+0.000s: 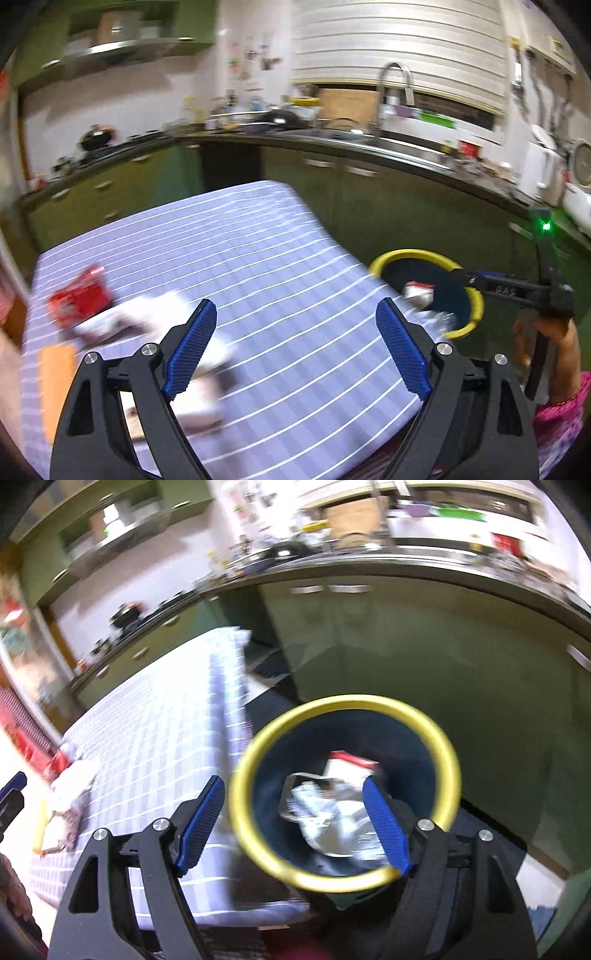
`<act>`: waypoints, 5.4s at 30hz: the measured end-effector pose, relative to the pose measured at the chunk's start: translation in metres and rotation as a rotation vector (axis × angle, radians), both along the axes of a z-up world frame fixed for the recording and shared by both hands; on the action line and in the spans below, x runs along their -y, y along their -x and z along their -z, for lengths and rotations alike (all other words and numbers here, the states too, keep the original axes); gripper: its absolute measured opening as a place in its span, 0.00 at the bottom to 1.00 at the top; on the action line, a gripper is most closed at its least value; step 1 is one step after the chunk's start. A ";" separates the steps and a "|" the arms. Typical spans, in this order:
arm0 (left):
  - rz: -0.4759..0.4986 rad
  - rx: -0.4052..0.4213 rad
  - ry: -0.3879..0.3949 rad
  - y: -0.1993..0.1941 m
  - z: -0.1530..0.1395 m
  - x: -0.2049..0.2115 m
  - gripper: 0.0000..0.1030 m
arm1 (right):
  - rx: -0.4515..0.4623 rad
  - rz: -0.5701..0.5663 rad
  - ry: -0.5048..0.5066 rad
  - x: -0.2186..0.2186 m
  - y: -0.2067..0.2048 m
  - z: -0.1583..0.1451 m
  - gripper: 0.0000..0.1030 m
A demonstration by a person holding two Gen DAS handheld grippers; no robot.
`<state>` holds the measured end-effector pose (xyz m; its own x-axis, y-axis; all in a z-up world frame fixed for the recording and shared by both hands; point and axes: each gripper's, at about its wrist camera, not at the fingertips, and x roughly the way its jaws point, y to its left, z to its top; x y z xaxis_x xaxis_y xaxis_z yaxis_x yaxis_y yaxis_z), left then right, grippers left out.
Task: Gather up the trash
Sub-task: 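Bring both tools back above the table, then grasp the white pill bottle with the right gripper and lift it, then carry the pill bottle over the bin and open the right gripper, then grasp the white paper towel with the left gripper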
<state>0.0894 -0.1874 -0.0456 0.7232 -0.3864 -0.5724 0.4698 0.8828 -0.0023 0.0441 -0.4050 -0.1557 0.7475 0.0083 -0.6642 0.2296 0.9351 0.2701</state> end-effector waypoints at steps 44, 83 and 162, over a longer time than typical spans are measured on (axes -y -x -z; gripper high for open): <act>-0.336 -0.026 0.104 0.033 0.037 -0.208 0.85 | -0.048 -0.467 0.053 -0.305 -0.071 0.029 0.52; -0.276 -0.037 0.043 0.028 0.038 -0.169 0.85 | 0.008 -0.525 0.043 -0.235 -0.016 -0.007 0.44; -0.212 -0.290 -0.100 -0.129 0.102 -0.047 0.30 | 0.111 0.052 0.018 -0.010 -0.026 0.024 0.66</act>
<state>0.2184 -0.1401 -0.1479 0.5837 -0.1771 -0.7924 0.2692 0.9629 -0.0169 0.0700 -0.3952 -0.1797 0.8156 -0.0433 -0.5770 0.2475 0.9275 0.2802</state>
